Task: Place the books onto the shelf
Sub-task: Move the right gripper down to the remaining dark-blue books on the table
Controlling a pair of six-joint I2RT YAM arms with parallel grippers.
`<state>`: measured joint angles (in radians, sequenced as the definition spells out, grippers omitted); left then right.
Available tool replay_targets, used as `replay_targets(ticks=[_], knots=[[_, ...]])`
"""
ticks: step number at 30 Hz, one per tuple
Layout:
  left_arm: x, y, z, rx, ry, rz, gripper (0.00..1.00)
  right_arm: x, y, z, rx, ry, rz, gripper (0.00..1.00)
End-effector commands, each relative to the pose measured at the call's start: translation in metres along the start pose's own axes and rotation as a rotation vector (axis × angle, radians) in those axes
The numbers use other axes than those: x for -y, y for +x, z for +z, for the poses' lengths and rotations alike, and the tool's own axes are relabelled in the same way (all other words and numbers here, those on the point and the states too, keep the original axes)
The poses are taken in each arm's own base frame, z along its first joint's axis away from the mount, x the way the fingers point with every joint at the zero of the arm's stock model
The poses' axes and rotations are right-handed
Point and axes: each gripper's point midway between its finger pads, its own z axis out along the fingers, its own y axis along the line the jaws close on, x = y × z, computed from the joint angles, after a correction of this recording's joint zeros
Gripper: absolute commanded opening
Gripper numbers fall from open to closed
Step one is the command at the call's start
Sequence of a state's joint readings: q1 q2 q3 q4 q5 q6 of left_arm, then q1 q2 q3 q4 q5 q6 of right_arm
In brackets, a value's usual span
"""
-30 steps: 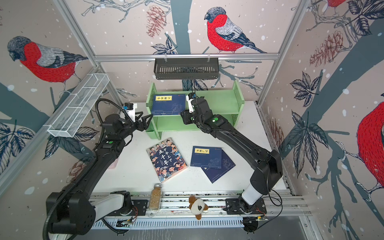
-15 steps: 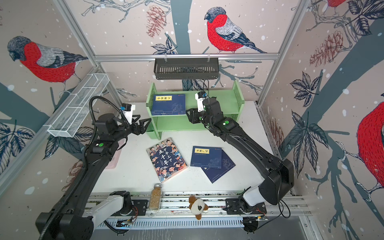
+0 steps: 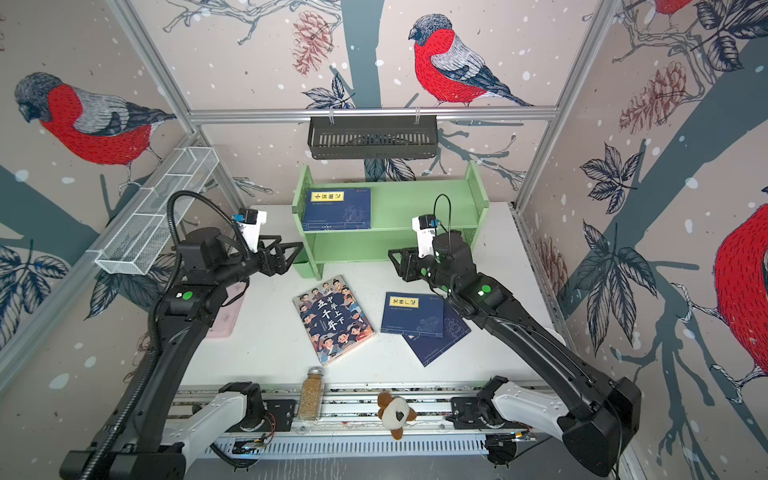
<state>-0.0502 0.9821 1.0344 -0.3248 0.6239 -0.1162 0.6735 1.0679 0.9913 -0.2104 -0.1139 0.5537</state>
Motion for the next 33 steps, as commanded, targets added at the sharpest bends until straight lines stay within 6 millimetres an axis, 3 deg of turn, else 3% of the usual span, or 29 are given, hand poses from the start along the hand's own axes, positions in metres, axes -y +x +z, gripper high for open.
replay_targets(ticks=[1,8,12,17,28,33], knots=[[0.016,0.009,-0.001,-0.026,0.095,-0.058,0.84,0.027,0.027,-0.007,0.006,0.115,0.083,0.44],[0.027,0.02,-0.002,-0.058,0.161,-0.029,0.85,0.091,0.091,-0.015,-0.028,0.324,0.225,0.49],[0.029,0.046,0.004,-0.127,0.219,-0.084,0.86,0.117,0.106,-0.015,-0.033,0.375,0.279,0.5],[0.023,0.054,0.01,-0.141,0.211,-0.11,0.86,0.156,0.12,-0.021,-0.029,0.43,0.385,0.51],[0.021,0.06,0.016,-0.15,0.234,-0.133,0.86,0.191,0.153,-0.029,-0.061,0.477,0.501,0.53],[0.033,0.075,0.018,-0.193,0.344,-0.178,0.85,0.2,0.172,-0.027,-0.112,0.443,0.572,0.53]])
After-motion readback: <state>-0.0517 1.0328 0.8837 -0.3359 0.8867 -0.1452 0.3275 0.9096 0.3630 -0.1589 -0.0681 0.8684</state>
